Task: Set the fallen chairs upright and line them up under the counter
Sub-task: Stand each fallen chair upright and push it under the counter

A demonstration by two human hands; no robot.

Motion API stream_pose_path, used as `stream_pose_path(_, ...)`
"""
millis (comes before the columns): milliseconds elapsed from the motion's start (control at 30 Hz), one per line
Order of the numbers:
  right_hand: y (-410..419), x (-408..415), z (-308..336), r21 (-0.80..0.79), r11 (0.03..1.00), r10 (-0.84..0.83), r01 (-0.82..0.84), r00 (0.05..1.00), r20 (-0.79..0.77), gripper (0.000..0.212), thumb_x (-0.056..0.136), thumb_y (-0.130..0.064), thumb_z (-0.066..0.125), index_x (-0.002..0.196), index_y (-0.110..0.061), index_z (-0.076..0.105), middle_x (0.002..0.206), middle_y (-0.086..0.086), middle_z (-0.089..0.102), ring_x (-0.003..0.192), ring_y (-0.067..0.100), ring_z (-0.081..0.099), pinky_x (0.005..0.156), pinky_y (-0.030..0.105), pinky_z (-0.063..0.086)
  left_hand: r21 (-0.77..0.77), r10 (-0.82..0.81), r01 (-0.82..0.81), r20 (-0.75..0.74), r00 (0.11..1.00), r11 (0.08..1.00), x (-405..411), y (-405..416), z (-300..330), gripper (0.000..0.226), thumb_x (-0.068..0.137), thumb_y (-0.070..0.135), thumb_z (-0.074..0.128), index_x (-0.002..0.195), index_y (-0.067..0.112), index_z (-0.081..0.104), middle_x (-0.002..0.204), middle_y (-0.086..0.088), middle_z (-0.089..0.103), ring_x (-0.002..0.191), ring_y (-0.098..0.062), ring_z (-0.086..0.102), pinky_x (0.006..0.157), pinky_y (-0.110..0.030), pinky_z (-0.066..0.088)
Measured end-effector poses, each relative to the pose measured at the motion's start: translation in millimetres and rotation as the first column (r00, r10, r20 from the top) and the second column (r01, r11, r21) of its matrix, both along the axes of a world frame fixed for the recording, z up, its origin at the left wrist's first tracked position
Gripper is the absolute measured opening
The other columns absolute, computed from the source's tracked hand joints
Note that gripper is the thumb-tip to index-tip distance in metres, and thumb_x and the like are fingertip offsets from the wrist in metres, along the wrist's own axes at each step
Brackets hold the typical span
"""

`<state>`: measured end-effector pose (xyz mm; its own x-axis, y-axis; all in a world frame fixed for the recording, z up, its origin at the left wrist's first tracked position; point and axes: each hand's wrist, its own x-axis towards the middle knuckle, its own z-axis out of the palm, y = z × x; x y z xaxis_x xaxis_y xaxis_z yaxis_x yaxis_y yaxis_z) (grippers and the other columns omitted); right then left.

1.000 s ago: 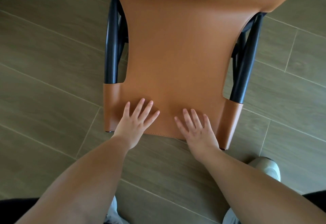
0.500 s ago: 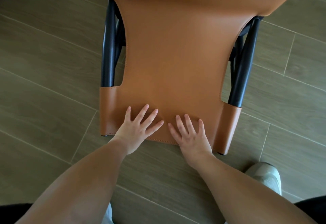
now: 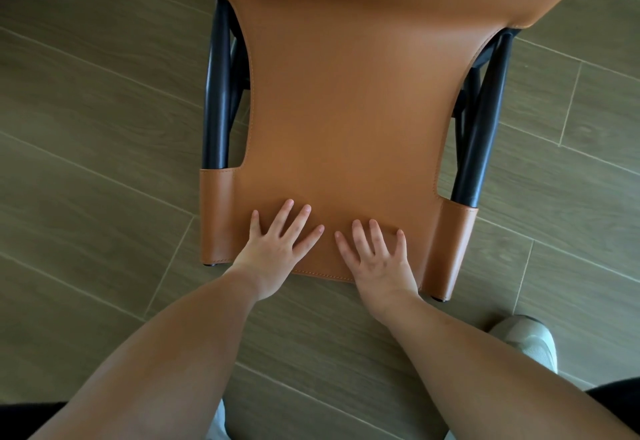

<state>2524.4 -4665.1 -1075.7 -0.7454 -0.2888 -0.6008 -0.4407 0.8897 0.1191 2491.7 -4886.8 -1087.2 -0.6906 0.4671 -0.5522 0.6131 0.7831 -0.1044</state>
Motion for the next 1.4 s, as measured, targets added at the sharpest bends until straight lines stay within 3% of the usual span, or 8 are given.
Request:
stream_pose_path(467, 19.2, 0.8, 32.7, 0.006, 1.0, 0.023, -0.023, 0.997, 0.069, 0.105, 0.092, -0.027, 0.056, 0.145, -0.022, -0.034, 0.157, 0.011, -0.024, 0.147, 0.039, -0.013, 0.114, 0.062, 0.015, 0.022, 0.01, -0.011, 0.035, 0.999, 1.0, 10.6, 18.6, 32.9, 0.105, 0.092, 0.017, 0.059, 0.148, 0.032, -0.028, 0.159, -0.011, -0.029, 0.147, -0.04, -0.017, 0.107, -0.071, 0.025)
stream_pose_path(567, 24.7, -0.5, 55.1, 0.022, 0.999, 0.032, -0.034, 0.996, 0.08, 0.104, 0.092, -0.027, 0.057, 0.146, -0.023, -0.033, 0.157, 0.012, -0.024, 0.147, 0.04, -0.011, 0.113, 0.06, 0.022, 0.044, 0.016, -0.018, 0.048, 0.999, 0.999, 10.6, 23.7, 55.7, 0.101, 0.092, 0.015, 0.056, 0.149, 0.034, -0.026, 0.16, -0.008, -0.028, 0.148, -0.039, -0.017, 0.108, -0.071, 0.024)
stream_pose_path(867, 30.3, -18.1, 168.9, 0.05, 0.999, -0.003, -0.003, 0.992, 0.129, 0.108, 0.091, -0.026, 0.062, 0.148, -0.023, -0.029, 0.159, 0.011, -0.022, 0.147, 0.04, -0.005, 0.104, 0.056, 0.04, 0.003, 0.074, -0.076, 0.196, 0.978, 0.997, -11.9, 38.2, 173.9, 0.105, 0.091, 0.006, 0.055, 0.148, 0.044, -0.024, 0.16, 0.002, -0.029, 0.149, -0.033, -0.019, 0.109, -0.07, 0.024)
stream_pose_path(1100, 49.5, -63.0, 286.9, 0.038, 0.999, -0.044, 0.035, 0.964, 0.262, 0.099, 0.093, -0.01, 0.052, 0.149, -0.032, -0.027, 0.16, 0.003, -0.026, 0.148, 0.036, -0.009, 0.108, 0.057, 0.035, -0.041, 0.069, -0.058, 0.35, 0.934, 0.997, -58.7, 58.6, 296.6, 0.112, 0.088, -0.003, 0.055, 0.145, 0.054, -0.023, 0.16, 0.009, -0.03, 0.15, -0.03, -0.018, 0.11, -0.069, 0.024)
stream_pose_path(1167, 54.1, -80.8, 324.3, 0.04, 0.998, -0.051, 0.042, 0.959, 0.28, 0.105, 0.089, -0.003, 0.055, 0.149, -0.034, -0.026, 0.16, 0.001, -0.025, 0.148, 0.035, -0.008, 0.109, 0.057, 0.034, -0.029, 0.092, -0.087, 0.39, 0.916, 0.996, -75.7, 61.8, 332.0, 0.111, 0.087, -0.006, 0.051, 0.144, 0.057, -0.02, 0.16, 0.013, -0.028, 0.15, -0.026, -0.018, 0.112, -0.069, 0.021)
stream_pose_path(1300, 57.5, -120.0, 399.7, 0.033, 0.997, -0.078, 0.072, 0.948, 0.307, 0.125, 0.076, 0.01, 0.064, 0.148, -0.04, -0.025, 0.16, -0.004, -0.024, 0.149, 0.032, -0.008, 0.101, 0.051, 0.044, 0.025, 0.105, -0.129, 0.445, 0.889, 0.991, -114.1, 60.1, 401.8, 0.109, 0.084, -0.014, 0.036, 0.142, 0.063, -0.014, 0.161, 0.02, -0.022, 0.151, -0.019, -0.014, 0.117, -0.06, 0.02)
stream_pose_path(1400, 64.1, -148.8, 447.1, -0.004, 0.999, -0.047, 0.05, 0.954, 0.298, 0.123, 0.077, 0.009, 0.065, 0.149, -0.042, -0.021, 0.16, -0.002, -0.009, 0.144, 0.033, 0.01, 0.095, 0.047, 0.049, 0.095, 0.097, -0.15, 0.424, 0.9, 0.984, -137.6, 55.4, 443.4, 0.103, 0.088, -0.011, 0.033, 0.143, 0.064, -0.01, 0.163, 0.021, -0.012, 0.152, -0.016, -0.007, 0.117, -0.048, 0.027)
